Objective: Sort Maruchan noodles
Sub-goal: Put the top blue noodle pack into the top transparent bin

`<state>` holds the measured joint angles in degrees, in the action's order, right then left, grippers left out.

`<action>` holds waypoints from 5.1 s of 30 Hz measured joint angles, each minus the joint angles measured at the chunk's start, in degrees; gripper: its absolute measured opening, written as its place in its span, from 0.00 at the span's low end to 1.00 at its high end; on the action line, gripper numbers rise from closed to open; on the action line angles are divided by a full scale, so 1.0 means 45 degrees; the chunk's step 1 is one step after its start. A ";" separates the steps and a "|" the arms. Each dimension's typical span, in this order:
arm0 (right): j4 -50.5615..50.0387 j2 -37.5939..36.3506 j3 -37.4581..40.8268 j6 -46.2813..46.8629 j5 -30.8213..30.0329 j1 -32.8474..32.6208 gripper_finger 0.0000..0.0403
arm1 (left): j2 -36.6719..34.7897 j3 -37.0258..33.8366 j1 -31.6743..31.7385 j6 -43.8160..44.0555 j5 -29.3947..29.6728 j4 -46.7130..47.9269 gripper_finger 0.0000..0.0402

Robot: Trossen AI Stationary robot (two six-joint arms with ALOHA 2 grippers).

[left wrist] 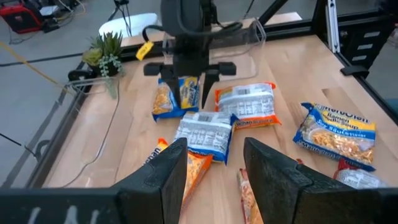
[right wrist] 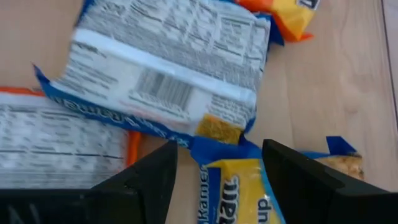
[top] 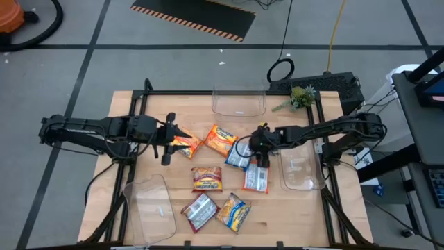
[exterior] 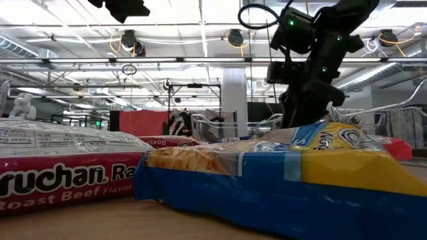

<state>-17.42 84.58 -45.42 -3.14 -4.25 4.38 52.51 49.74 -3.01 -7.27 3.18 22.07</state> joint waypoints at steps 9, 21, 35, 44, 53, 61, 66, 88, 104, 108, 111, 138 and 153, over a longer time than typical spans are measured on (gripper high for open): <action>0.1772 0.0006 0.1148 -0.0634 0.0661 0.0285 0.56 | -0.0003 0.0000 0.0000 0.0000 0.0005 -0.0691 0.41; 0.2734 0.0087 0.1465 -0.1018 0.0634 0.0364 0.52 | -0.0004 -0.0005 0.0001 -0.0707 0.0010 -0.0710 0.41; 0.4046 0.1604 0.1448 -0.1820 0.0661 0.0287 0.41 | 0.0000 -0.0005 -0.0002 -0.0787 0.0005 -0.1448 0.41; 0.4147 0.1148 0.1465 -0.2303 0.0637 0.0287 0.17 | 0.0000 -0.0005 -0.0004 -0.0782 0.0005 -0.1443 0.41; 0.4286 0.1054 0.1465 -0.2509 0.0542 0.0287 0.01 | -0.0003 -0.0005 -0.0008 -0.0772 0.0000 -0.1443 0.41; 0.4067 0.1029 0.1169 -0.2743 -0.0714 0.0258 0.00 | 0.0000 -0.0005 -0.0008 -0.0763 0.0000 -0.1443 0.41; 0.3865 0.0462 0.1062 -0.2933 -0.0814 0.0256 0.00 | 0.0000 -0.0005 -0.0006 -0.0763 -0.0005 -0.1430 0.41; 0.1726 -0.5477 0.1067 -0.2791 -0.6226 -0.1798 0.00 | -0.0005 -0.0010 -0.0023 -0.0279 0.0029 -0.1714 0.41; 0.4829 -0.5945 0.1067 -0.4428 -1.0073 -0.3231 0.00 | 0.1041 -0.0007 0.0053 -0.0535 0.1328 -0.5006 0.41; 0.5731 -0.5945 0.1067 -0.4923 -1.0055 -0.3546 0.00 | 0.2136 -0.0010 0.0108 -0.0493 0.1336 -0.6061 0.41; 0.6161 -0.5945 0.1067 -0.5178 -1.0051 -0.3816 0.00 | 0.2911 -0.0019 0.0156 -0.0448 0.1242 -0.6902 0.43; 0.8678 -0.5945 0.1067 -0.7560 -1.0010 -0.5420 0.00 | 0.7821 -0.0010 0.1141 0.2641 -0.0782 -1.4267 0.90; 0.8623 -0.5945 0.1067 -0.7561 -1.0029 -0.5420 0.00 | 0.9797 0.0010 0.1055 0.1994 -0.0698 -1.7568 0.83</action>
<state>21.39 57.82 -40.62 -37.17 -49.38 -20.01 96.60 49.78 1.74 1.71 0.04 -56.99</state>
